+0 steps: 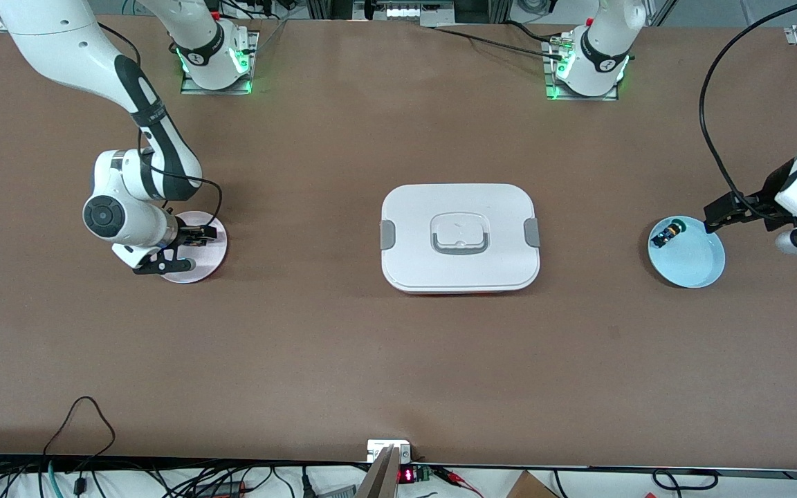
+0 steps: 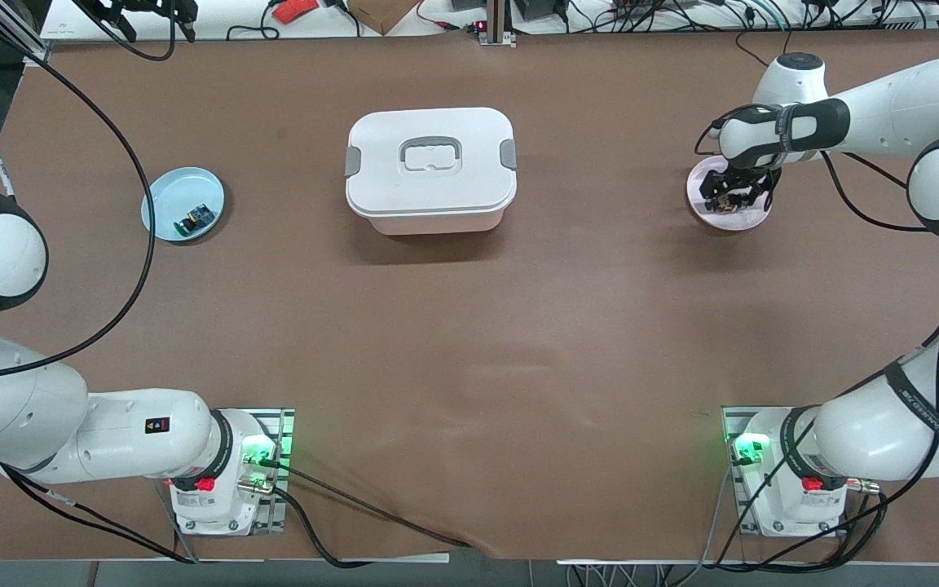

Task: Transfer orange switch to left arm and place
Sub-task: 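Lower the right gripper and close it on the orange switch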

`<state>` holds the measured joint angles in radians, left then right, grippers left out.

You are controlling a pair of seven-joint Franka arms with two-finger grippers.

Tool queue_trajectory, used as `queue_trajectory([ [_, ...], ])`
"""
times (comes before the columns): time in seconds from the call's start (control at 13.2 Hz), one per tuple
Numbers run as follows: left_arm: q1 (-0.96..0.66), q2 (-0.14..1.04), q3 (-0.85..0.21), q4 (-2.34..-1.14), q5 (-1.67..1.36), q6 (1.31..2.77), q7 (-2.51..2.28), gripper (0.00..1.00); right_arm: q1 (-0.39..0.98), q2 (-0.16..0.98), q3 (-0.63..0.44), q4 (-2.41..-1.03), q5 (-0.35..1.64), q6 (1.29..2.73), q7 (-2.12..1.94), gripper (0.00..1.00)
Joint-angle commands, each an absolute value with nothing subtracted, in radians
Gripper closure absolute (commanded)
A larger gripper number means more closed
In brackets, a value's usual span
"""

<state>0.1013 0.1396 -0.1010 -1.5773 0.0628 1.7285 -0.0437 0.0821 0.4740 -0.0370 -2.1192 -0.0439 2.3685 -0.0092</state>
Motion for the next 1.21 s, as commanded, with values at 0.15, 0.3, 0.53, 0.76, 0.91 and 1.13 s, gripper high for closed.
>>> queue_trajectory([
  [0.15, 0.101, 0.15, -0.1, -1.549, 0.074, 1.697, -0.038, 0.0, 0.084, 0.469, -0.034, -2.121, -0.035, 2.378, -0.017, 0.0],
  [0.3, 0.1, 0.15, -0.101, -1.549, 0.074, 1.686, -0.04, 0.0, 0.084, 0.469, -0.034, -2.121, -0.035, 2.378, -0.015, 0.08],
  [0.53, 0.095, 0.147, -0.101, -1.545, 0.074, 1.646, -0.046, 0.0, 0.084, 0.469, -0.034, -2.115, -0.032, 2.378, -0.008, 0.23],
  [0.76, 0.094, 0.144, -0.103, -1.543, 0.072, 1.637, -0.067, 0.0, 0.086, 0.469, -0.034, -2.115, -0.034, 2.379, -0.018, 0.31],
  [0.91, 0.094, 0.144, -0.103, -1.543, 0.072, 1.632, -0.067, 0.0, 0.087, 0.469, -0.034, -2.115, -0.034, 2.384, -0.021, 0.35],
  [1.13, 0.094, 0.144, -0.103, -1.543, 0.072, 1.629, -0.066, 0.0, 0.089, 0.468, -0.032, -2.115, -0.034, 2.384, -0.057, 0.43],
])
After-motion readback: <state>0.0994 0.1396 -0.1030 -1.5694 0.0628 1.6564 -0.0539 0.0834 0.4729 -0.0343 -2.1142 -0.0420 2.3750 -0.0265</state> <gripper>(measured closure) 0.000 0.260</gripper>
